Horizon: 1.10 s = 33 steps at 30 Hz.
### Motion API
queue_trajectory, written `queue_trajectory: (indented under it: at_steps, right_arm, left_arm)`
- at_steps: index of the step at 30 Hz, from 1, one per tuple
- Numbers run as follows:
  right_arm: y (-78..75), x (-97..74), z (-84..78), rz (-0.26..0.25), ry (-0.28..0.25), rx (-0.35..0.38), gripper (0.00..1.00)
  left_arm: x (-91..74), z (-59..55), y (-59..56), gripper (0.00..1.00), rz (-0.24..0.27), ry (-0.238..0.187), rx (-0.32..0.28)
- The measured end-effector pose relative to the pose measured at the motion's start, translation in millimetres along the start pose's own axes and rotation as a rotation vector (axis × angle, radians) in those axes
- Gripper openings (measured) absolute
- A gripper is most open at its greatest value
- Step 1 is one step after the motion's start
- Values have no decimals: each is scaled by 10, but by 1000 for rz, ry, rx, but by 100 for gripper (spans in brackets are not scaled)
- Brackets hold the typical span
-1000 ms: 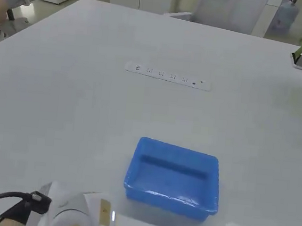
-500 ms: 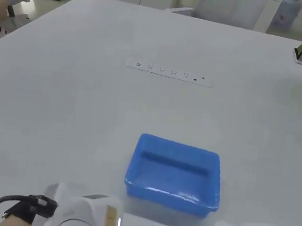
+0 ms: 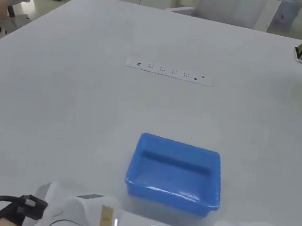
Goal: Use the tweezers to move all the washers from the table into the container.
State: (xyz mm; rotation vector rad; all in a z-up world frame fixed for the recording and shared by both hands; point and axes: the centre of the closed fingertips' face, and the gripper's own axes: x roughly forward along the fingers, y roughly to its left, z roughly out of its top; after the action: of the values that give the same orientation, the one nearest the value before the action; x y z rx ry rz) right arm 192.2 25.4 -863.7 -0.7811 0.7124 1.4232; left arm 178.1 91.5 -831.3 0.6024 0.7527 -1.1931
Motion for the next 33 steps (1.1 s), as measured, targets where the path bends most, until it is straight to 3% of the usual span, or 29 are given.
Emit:
queue_trajectory:
  at_steps: [8,17,26,33]
  right_arm:
    - [-3,-22,56,-3,-19,-5,7]
    - [-46,-34,162,-19,-87,75,7]
    - [-68,-22,241,-41,-124,105,7]
    - [-147,-5,299,-41,-146,123,7]
  left_arm:
    - [-212,365,-14,0,23,-77,21]
    - [-297,738,-53,0,30,-130,82]
    - [-311,810,-111,0,29,-127,136]
    - [-337,813,22,0,42,-144,115]
